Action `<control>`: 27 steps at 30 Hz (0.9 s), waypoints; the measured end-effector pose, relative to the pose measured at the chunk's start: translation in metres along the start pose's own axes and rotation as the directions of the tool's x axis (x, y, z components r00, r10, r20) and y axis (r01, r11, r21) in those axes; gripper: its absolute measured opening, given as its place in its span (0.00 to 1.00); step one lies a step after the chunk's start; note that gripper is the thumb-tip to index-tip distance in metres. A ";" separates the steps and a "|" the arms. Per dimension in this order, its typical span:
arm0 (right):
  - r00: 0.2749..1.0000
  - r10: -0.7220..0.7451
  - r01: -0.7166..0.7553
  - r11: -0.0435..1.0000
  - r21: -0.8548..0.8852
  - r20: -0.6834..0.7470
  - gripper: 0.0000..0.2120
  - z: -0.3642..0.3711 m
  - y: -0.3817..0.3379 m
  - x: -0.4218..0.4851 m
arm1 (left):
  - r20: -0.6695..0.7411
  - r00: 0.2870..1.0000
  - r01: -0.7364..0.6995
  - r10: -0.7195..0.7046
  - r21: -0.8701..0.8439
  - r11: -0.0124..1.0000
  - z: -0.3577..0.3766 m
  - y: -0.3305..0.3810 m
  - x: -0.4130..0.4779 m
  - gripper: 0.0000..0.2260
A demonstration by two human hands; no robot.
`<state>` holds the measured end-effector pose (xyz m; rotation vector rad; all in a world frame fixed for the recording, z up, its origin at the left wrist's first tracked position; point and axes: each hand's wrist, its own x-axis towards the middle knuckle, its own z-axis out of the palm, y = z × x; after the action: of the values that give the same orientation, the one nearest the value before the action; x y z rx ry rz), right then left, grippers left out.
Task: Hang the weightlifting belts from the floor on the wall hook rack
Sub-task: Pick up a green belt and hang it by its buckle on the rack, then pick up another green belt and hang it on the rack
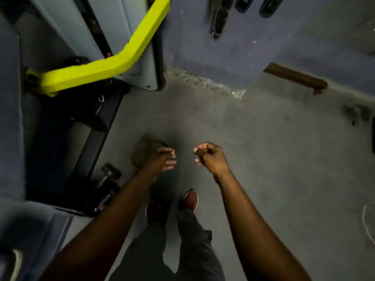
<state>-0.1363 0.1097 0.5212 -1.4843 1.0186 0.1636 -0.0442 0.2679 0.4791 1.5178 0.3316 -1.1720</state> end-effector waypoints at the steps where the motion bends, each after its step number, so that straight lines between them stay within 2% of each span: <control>1: 0.999 0.026 -0.025 0.999 -0.021 0.024 0.02 0.017 0.022 0.013 | -0.020 0.999 0.026 -0.026 0.006 1.000 -0.014 -0.023 0.016 0.06; 3: 0.996 0.066 -0.062 0.997 -0.054 0.062 0.05 0.040 0.057 0.036 | -0.039 0.997 0.065 -0.063 0.049 0.997 -0.035 -0.062 0.043 0.09; 4: 0.993 0.087 -0.081 0.993 -0.082 0.080 0.05 0.056 0.085 0.055 | -0.033 0.996 0.081 -0.078 0.081 0.993 -0.049 -0.086 0.060 0.09; 6: 0.989 0.118 -0.104 0.984 -0.145 0.092 0.05 0.081 0.132 0.089 | -0.045 0.995 0.097 -0.089 0.215 0.972 -0.071 -0.130 0.096 0.02; 7: 0.986 0.141 -0.123 0.977 -0.175 0.092 0.05 0.092 0.156 0.108 | -0.072 0.994 0.103 -0.086 0.281 0.954 -0.082 -0.154 0.118 0.04; 9: 0.977 0.183 -0.156 0.962 -0.226 0.108 0.02 0.116 0.208 0.149 | -0.135 0.980 0.178 -0.143 0.294 0.939 -0.102 -0.203 0.167 0.05; 10: 0.975 0.196 -0.161 0.949 -0.270 0.108 0.04 0.124 0.228 0.168 | -0.170 0.972 0.203 -0.159 0.283 0.937 -0.108 -0.220 0.190 0.07; 13: 0.950 0.271 -0.180 0.881 -0.437 0.154 0.22 0.153 0.290 0.231 | -0.313 0.931 0.279 -0.190 0.271 0.921 -0.126 -0.264 0.267 0.12; 15: 0.940 0.263 -0.099 0.819 -0.565 0.217 0.26 0.172 0.319 0.270 | -0.410 0.902 0.284 -0.132 0.336 0.898 -0.137 -0.287 0.313 0.13; 17: 0.946 0.190 0.053 0.708 -0.704 0.261 0.24 0.191 0.341 0.309 | -0.458 0.889 0.224 0.011 0.454 0.862 -0.148 -0.310 0.357 0.16; 19: 0.937 0.117 0.204 0.582 -0.787 0.330 0.22 0.210 0.361 0.343 | -0.501 0.858 0.182 0.110 0.499 0.847 -0.154 -0.328 0.392 0.23; 21: 0.903 0.104 0.357 0.357 -0.863 0.417 0.25 0.227 0.385 0.371 | -0.562 0.809 0.176 0.169 0.506 0.844 -0.158 -0.334 0.424 0.23; 22: 0.888 0.125 0.411 0.217 -0.885 0.443 0.26 0.229 0.392 0.376 | -0.581 0.781 0.172 0.230 0.554 0.815 -0.160 -0.334 0.434 0.22; 23: 0.885 0.141 0.428 0.123 -0.895 0.443 0.25 0.232 0.401 0.382 | -0.590 0.759 0.196 0.275 0.610 0.768 -0.163 -0.335 0.446 0.22; 24: 0.891 0.145 0.424 0.075 -0.902 0.431 0.23 0.233 0.406 0.386 | -0.587 0.742 0.231 0.324 0.678 0.698 -0.166 -0.336 0.455 0.24; 26: 0.902 0.152 0.401 0.054 -0.915 0.404 0.22 0.233 0.416 0.395 | -0.560 0.747 0.331 0.357 0.780 0.531 -0.175 -0.338 0.468 0.27; 27: 0.901 0.168 0.396 0.059 -0.916 0.400 0.23 0.231 0.419 0.396 | -0.573 0.750 0.371 0.329 0.777 0.508 -0.180 -0.342 0.475 0.24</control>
<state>-0.0704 0.1835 -0.0923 -2.6551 0.2367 1.2911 0.0102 0.3559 -0.1242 2.9003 0.2172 -0.7353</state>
